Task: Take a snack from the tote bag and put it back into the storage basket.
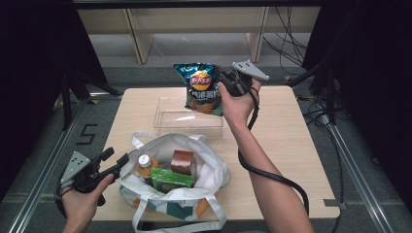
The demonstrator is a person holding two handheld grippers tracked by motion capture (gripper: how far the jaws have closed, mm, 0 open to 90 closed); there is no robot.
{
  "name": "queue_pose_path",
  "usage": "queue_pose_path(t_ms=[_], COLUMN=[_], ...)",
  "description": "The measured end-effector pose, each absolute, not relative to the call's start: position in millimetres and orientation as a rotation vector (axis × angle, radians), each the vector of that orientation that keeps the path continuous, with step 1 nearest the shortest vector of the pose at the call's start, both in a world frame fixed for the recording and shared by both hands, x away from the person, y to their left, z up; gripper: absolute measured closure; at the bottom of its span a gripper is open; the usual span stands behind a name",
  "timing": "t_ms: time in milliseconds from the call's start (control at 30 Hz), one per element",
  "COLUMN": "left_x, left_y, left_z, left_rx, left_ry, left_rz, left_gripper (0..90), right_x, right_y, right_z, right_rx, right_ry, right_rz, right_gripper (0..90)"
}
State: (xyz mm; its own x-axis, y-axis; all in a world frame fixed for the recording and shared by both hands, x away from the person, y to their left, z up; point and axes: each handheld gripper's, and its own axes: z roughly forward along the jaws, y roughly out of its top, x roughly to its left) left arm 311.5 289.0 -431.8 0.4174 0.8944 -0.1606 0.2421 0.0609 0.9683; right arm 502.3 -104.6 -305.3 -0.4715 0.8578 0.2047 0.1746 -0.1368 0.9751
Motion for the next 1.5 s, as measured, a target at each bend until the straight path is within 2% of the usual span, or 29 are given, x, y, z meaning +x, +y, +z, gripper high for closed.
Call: queue_pose_path(t_ms=[1500], left_x=[312.4], left_y=[288.7], left_z=[-431.9], left_rx=[1.463], left_ry=[1.073], left_rz=[0.678], left_gripper=[34.1], right_x=[528.0], right_y=[-90.2], right_z=[-317.2], right_rx=[1.206], right_ry=[1.609], right_rz=[1.639], right_gripper=[90.0])
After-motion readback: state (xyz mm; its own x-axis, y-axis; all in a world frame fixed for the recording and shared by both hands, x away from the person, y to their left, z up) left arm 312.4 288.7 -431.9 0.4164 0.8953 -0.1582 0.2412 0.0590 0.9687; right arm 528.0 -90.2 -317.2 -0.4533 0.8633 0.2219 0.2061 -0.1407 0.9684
